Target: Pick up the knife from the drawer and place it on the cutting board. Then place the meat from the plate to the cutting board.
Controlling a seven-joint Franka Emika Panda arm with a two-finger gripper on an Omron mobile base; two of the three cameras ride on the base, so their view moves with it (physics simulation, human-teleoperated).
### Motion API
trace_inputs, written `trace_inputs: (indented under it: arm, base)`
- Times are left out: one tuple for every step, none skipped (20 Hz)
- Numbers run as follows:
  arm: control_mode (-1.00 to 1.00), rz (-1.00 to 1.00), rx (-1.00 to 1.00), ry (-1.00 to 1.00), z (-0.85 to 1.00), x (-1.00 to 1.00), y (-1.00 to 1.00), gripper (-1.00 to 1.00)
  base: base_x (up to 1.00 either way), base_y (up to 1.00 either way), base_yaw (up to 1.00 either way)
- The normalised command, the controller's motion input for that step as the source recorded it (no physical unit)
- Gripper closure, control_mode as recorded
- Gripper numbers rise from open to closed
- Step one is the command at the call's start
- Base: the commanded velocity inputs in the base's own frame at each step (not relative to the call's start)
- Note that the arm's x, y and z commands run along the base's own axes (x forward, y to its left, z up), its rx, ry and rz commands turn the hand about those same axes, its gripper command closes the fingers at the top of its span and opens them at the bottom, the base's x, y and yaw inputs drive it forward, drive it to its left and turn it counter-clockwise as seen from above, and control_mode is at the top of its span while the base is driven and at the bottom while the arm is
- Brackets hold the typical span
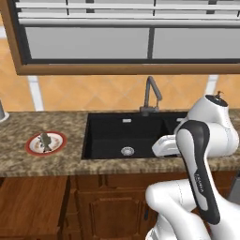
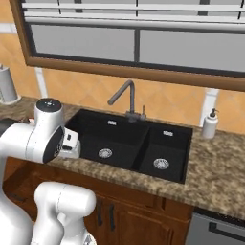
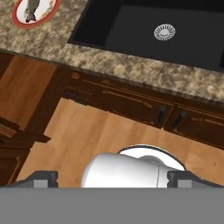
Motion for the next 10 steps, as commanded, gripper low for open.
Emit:
trace_inputs:
  arm:
    - [1.0, 0.0, 0.0, 0.0, 0.0, 0.0, 0.0, -1.0]
    - [1.0, 0.0, 0.0, 0.0, 0.0, 0.0, 0.0, -1.0]
    - [1.0, 0.0, 0.0, 0.0, 0.0, 0.0, 0.0, -1.0]
    - [1.0, 0.0, 0.0, 0.0, 0.0, 0.0, 0.0, -1.0]
    - [1.0, 0.0, 0.0, 0.0, 0.0, 0.0, 0.0, -1.0]
    - [1.0, 0.0, 0.0, 0.0, 0.0, 0.0, 0.0, -1.0]
    - [1.0, 0.0, 0.0, 0.0, 0.0, 0.0, 0.0, -1.0]
    - [1.0, 0.0, 0.0, 0.0, 0.0, 0.0, 0.0, -1.0]
    - [1.0, 0.0, 0.0, 0.0, 0.0, 0.0, 0.0, -1.0]
    - [1.0, 0.0, 0.0, 0.0, 0.0, 0.0, 0.0, -1.0]
  base:
    - [0.45, 0.56, 0.03]
    - [0.42, 0.5, 0.03]
    - [0.36, 0.44, 0.03]
    - [0.34, 0.42, 0.03]
    - [0.36, 0.33, 0.01]
    - [0.61, 0.28, 0.01]
    - [0.76, 0.28, 0.01]
    - [0.59, 0.22, 0.02]
    - [0.43, 0.28, 0.03]
    - [0.26, 0.32, 0.03]
